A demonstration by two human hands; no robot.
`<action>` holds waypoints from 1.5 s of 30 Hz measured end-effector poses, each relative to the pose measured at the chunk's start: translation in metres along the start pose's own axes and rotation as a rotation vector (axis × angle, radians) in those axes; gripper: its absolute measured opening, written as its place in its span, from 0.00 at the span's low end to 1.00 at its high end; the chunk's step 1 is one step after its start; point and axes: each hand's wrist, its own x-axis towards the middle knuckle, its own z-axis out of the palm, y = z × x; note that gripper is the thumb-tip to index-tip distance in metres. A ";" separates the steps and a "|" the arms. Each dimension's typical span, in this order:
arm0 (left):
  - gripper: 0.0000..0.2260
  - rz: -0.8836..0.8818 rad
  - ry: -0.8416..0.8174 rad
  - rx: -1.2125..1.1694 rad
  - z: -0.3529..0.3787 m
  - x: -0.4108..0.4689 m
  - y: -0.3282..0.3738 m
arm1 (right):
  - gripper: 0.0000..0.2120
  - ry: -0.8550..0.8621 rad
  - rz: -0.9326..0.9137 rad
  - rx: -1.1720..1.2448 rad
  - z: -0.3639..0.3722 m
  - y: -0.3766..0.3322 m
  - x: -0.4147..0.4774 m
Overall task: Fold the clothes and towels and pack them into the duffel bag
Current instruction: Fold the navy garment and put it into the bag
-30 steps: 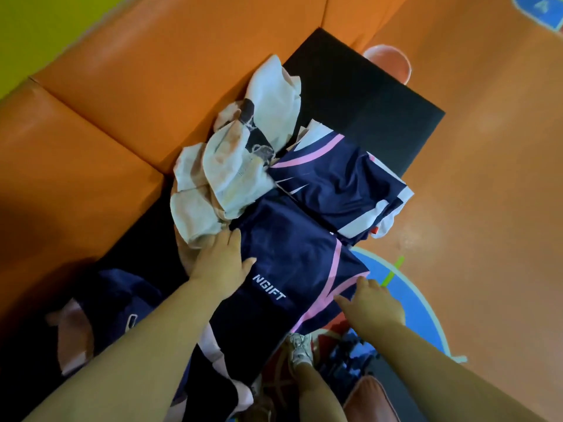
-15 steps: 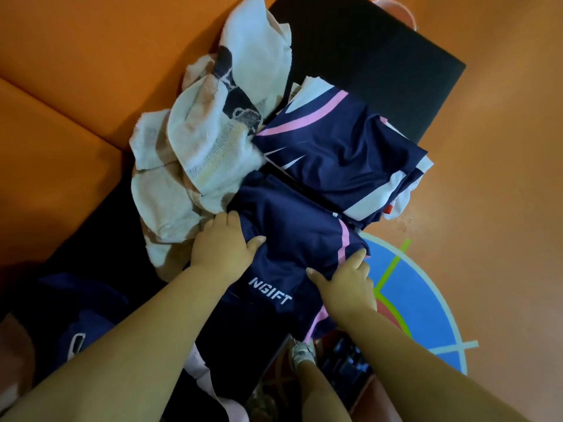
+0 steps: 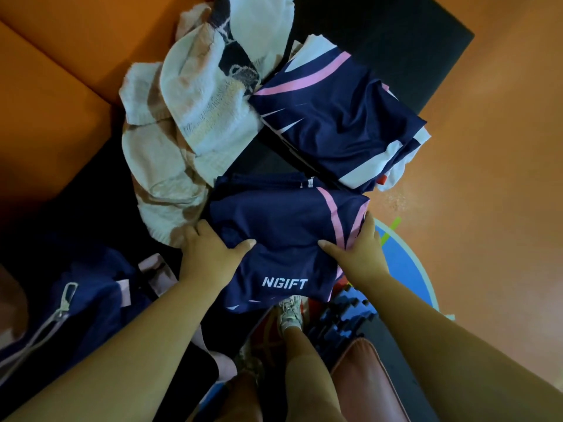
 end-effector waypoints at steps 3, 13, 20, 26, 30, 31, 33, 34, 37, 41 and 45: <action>0.42 -0.008 -0.014 -0.095 0.005 0.008 0.001 | 0.44 -0.061 0.032 0.166 0.006 -0.001 0.008; 0.41 -0.175 -0.131 -0.474 0.011 0.019 -0.009 | 0.26 -0.129 0.209 0.249 0.006 0.001 0.022; 0.22 -0.169 -0.100 -0.505 0.009 0.016 -0.010 | 0.38 -0.149 0.216 0.379 0.011 0.004 0.030; 0.25 -0.121 -0.088 -0.452 0.004 0.013 -0.020 | 0.40 -0.104 0.214 0.316 0.020 0.003 0.021; 0.24 -0.063 -0.108 -0.502 -0.002 0.007 -0.020 | 0.33 -0.065 0.238 0.253 0.018 -0.012 0.011; 0.24 -0.067 -0.116 -0.540 -0.005 0.005 -0.020 | 0.33 -0.056 0.242 0.233 0.016 -0.017 0.008; 0.23 -0.086 -0.135 -0.623 -0.009 0.000 -0.021 | 0.32 -0.041 0.231 0.168 0.011 -0.026 0.000; 0.23 -0.091 -0.145 -0.655 -0.010 -0.002 -0.022 | 0.31 -0.032 0.205 0.120 0.008 -0.030 -0.003; 0.25 -0.061 -0.170 -0.664 -0.013 -0.008 -0.022 | 0.35 -0.014 0.093 -0.028 0.001 -0.047 -0.015; 0.22 -0.047 -0.142 -0.613 -0.015 -0.017 -0.013 | 0.44 -0.060 -0.086 -0.142 -0.002 -0.064 -0.035; 0.21 -0.051 -0.187 -0.585 -0.018 -0.026 0.005 | 0.57 -0.245 -0.216 -0.276 -0.003 -0.075 -0.060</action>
